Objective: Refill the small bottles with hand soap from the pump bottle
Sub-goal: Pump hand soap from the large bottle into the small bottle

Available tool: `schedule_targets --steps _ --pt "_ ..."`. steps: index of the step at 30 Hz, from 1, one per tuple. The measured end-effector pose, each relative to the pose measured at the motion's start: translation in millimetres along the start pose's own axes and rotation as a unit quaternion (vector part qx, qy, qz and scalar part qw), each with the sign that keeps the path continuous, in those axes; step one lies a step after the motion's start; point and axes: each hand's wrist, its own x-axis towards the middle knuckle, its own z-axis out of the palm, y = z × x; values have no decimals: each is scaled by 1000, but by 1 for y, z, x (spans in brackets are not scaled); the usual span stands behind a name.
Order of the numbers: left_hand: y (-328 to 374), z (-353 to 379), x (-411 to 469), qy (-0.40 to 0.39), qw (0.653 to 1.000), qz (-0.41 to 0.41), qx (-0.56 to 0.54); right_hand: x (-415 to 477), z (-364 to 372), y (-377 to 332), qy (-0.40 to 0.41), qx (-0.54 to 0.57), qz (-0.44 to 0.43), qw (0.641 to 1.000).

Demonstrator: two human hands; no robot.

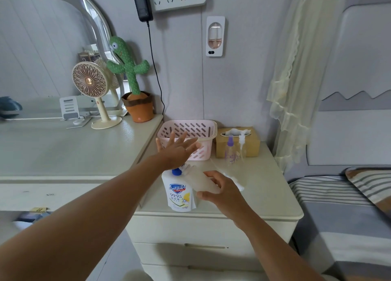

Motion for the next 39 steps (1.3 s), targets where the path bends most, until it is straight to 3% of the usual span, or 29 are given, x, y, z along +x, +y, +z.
schedule_targets --steps 39 --pt "-3 9 0 -6 998 -5 -57 1 4 1 2 5 2 1000"
